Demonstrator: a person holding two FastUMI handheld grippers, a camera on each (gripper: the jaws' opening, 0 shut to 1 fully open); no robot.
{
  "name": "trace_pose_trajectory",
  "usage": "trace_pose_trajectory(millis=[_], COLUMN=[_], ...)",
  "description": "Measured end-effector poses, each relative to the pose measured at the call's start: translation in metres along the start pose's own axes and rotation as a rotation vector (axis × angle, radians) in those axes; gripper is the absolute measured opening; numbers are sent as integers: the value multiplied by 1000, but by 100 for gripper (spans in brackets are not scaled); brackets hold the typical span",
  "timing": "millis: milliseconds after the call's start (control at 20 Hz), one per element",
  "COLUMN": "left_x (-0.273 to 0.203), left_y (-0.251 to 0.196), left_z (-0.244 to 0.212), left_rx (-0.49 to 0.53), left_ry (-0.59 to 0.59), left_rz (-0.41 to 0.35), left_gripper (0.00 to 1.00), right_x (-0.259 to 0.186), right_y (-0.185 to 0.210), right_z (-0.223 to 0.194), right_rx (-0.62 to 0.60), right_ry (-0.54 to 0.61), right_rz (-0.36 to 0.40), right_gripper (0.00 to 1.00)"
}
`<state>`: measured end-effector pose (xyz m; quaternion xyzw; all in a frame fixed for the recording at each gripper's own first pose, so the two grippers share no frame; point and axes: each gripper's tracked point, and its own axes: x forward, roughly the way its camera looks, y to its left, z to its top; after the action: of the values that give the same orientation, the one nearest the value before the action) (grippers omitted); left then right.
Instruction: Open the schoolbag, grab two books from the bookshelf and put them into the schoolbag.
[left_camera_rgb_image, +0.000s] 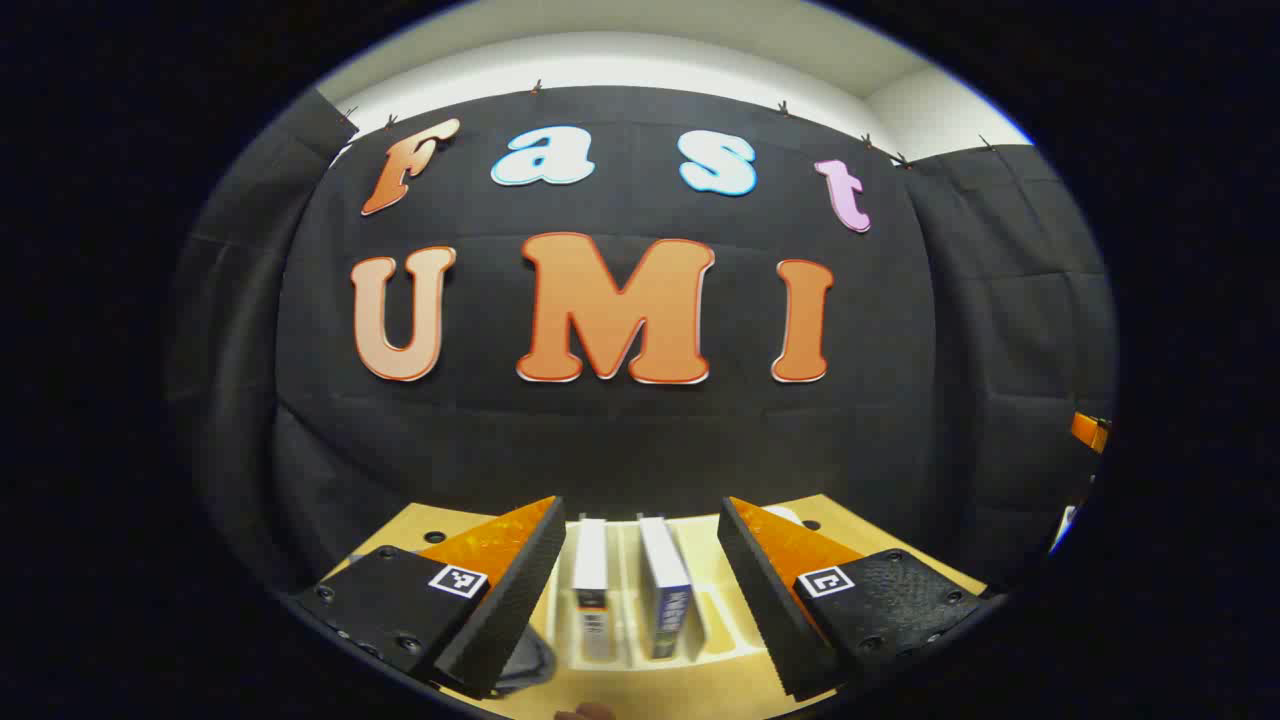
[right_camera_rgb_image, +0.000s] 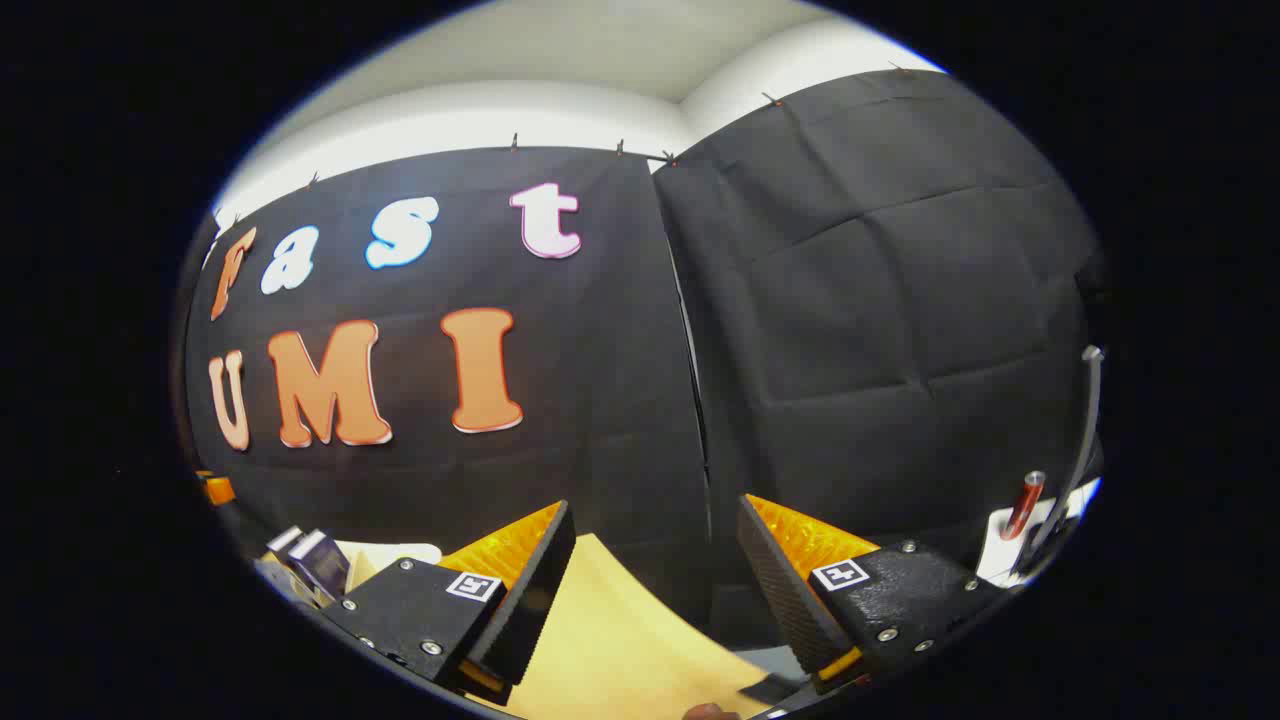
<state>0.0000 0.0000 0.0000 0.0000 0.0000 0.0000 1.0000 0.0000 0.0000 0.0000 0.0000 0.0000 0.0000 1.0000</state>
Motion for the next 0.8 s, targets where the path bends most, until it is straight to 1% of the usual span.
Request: trace_pose_trajectory(millis=[50,100,150,200,250,300,400,450,500,550,600,650,700,750,800], left_x=[-9,-19,-27,-34,-39,-46,-63,-69,-75,-78,-82,-86,-87,-88,-87], left_y=[30,57,78,95,112,131,177,196,211,224,234,243,248,250,248], left_z=[2,6,8,5,5,5,13,16,13,13,10,9,5,2,-3], left_rx=[16,20,10,-11,-37,-63,-92,-85,-71,-53,-39,-31,-32,-41,-55], left_ry=[12,15,22,36,51,61,30,21,20,22,28,36,43,61,78], left_rz=[18,28,26,24,28,42,123,158,191,218,235,251,260,261,257], left_gripper=[96,96,96,96,96,96,96,96,96,96,96,95,96,95,96], right_x=[-12,-24,-33,-42,-46,-49,-50,-51,-54,-55,-56,-56,-53,-49,-47], right_y=[20,38,55,73,90,104,131,143,157,175,193,207,221,233,248], right_z=[-1,-3,-2,1,6,11,22,27,35,40,43,42,39,34,28], right_rx=[4,2,-2,-5,-6,-8,-25,-28,-23,-18,-14,-12,-14,-28,-51], right_ry=[6,16,27,38,50,59,70,69,64,55,52,54,67,84,96], right_rz=[4,12,25,47,64,76,87,96,114,141,168,189,203,220,254], right_gripper=[85,97,97,100,97,97,97,97,100,100,100,97,97,100,100])
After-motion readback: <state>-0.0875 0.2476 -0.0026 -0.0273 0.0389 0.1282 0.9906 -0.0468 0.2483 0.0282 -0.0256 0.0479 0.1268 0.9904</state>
